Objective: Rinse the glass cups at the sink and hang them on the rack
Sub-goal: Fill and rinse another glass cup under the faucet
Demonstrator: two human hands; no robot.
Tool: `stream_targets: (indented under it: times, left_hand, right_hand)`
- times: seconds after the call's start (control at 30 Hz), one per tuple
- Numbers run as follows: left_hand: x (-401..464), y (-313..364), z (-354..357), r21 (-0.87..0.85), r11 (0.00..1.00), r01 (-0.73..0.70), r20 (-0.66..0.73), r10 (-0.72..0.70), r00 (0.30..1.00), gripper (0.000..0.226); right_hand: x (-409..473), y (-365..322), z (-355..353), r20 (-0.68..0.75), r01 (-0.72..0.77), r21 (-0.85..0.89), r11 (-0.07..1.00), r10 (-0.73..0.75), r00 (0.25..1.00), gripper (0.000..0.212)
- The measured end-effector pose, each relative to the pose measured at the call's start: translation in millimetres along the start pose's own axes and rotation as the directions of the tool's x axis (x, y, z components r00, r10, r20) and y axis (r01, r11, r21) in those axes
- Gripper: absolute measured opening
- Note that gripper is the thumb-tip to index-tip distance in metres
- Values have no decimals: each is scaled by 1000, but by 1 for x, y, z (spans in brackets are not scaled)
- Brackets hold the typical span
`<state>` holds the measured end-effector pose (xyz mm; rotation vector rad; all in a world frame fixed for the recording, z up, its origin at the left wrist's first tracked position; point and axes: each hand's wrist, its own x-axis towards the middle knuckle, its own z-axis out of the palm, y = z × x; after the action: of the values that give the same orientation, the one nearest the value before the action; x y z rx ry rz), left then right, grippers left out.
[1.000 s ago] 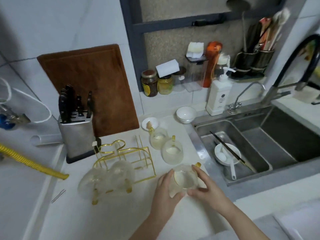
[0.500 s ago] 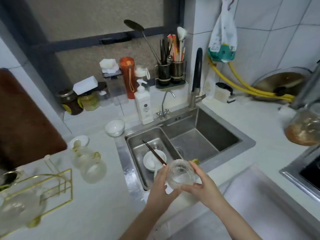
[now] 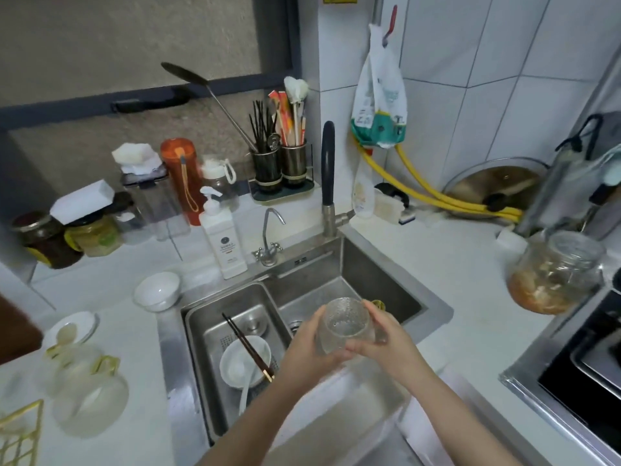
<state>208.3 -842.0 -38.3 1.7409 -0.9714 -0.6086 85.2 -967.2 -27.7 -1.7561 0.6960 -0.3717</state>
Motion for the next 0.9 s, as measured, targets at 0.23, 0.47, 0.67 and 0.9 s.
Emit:
stream_targets:
  times: [0.23, 0.47, 0.67, 0.9]
  left_hand:
    - [75, -5, -23, -108, 990, 90, 44, -86, 995, 64]
    - [125, -25, -32, -190, 973, 128, 56, -120, 991, 75]
    - [163, -23, -19, -141, 983, 117, -174, -141, 975, 67]
    - [209, -17, 0, -85, 980, 181, -380, -200, 903, 51]
  right_hand:
    - [81, -13, -7, 67, -17, -21, 1000, 19, 998, 69]
    - [139, -8, -13, 142, -111, 3, 994, 110, 984, 72]
    - [195, -5, -22, 210, -114, -23, 993, 117, 971, 64]
    - [251, -4, -49, 306, -41, -121, 992, 77, 949, 36]
